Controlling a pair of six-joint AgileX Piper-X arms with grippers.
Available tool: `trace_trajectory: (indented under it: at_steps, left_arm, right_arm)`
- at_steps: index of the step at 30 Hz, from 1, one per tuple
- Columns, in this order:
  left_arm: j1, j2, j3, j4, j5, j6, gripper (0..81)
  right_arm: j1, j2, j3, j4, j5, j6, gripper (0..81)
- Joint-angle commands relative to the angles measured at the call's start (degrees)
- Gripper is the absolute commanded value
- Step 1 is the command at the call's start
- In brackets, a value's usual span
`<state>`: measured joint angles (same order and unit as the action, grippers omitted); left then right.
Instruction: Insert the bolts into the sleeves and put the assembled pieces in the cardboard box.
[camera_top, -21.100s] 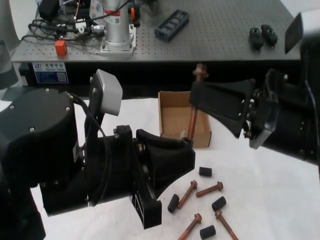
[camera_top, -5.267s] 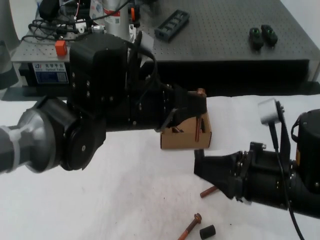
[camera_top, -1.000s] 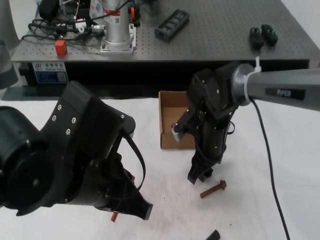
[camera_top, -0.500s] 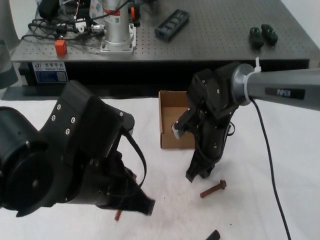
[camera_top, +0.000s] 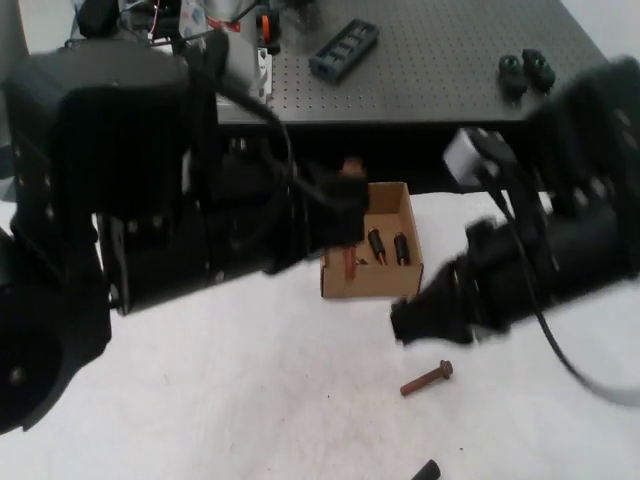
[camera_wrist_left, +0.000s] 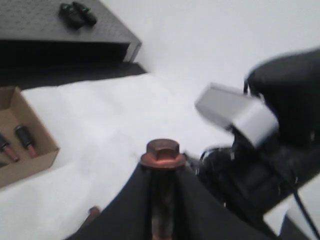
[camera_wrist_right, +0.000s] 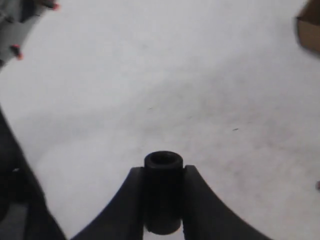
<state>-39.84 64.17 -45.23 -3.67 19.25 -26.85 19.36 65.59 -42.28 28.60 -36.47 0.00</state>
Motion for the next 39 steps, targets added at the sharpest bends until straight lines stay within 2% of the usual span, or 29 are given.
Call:
trace_trajectory:
  at_steps: [1, 6, 11, 23, 31, 32, 34, 37, 38, 39]
  left_arm:
    - [0.2, -0.6, -0.3, -5.5, 3.9, -3.2, 0.6]
    - [0.2, -0.5, -0.3, -4.5, 5.0, -3.2, 0.6]
    - [0.2, -0.5, -0.3, -3.8, 5.0, -3.2, 0.6]
    - [0.2, -0.5, -0.3, -3.8, 7.2, -3.2, 0.6]
    - [0.2, -0.5, -0.3, -3.2, 8.5, -3.2, 0.8]
    - [0.2, -0.5, -0.3, -2.8, 8.5, -3.2, 4.3]
    - [0.2, -0.5, -0.3, -1.9, 8.3, -3.2, 17.1]
    - [0.2, -0.5, -0.3, 0.1, 6.1, -3.2, 47.6]
    - [0.2, -0.5, -0.3, 1.5, 4.7, -3.2, 52.1]
    - [0.2, -0.5, -0.3, 3.1, 3.2, -2.9, 53.3]
  right_arm:
    - [1.9, -3.1, 3.5, -7.0, -3.2, 5.6, 0.1]
    - [5.0, -7.4, 7.3, -20.3, -2.9, 14.7, 0.1]
    - [5.0, -9.1, 7.3, -25.2, 1.3, 15.5, 0.1]
    - [5.4, -9.2, 7.3, -30.3, 1.2, 15.9, 0.1]
    - [5.4, -9.2, 7.3, -36.0, 5.1, 16.9, 0.1]
    - [5.2, -9.2, 7.3, -36.6, 5.5, 17.3, 0.1]
    - [4.9, -9.2, 7.3, -36.7, 8.3, 17.4, 0.1]
    - [3.0, -9.2, 7.3, -36.7, 13.7, 16.7, 0.1]
    - [1.9, -8.9, 7.2, -36.7, 15.4, 15.8, 0.1]
    - [0.9, -8.4, 6.8, -36.7, 16.9, 15.4, 0.1]
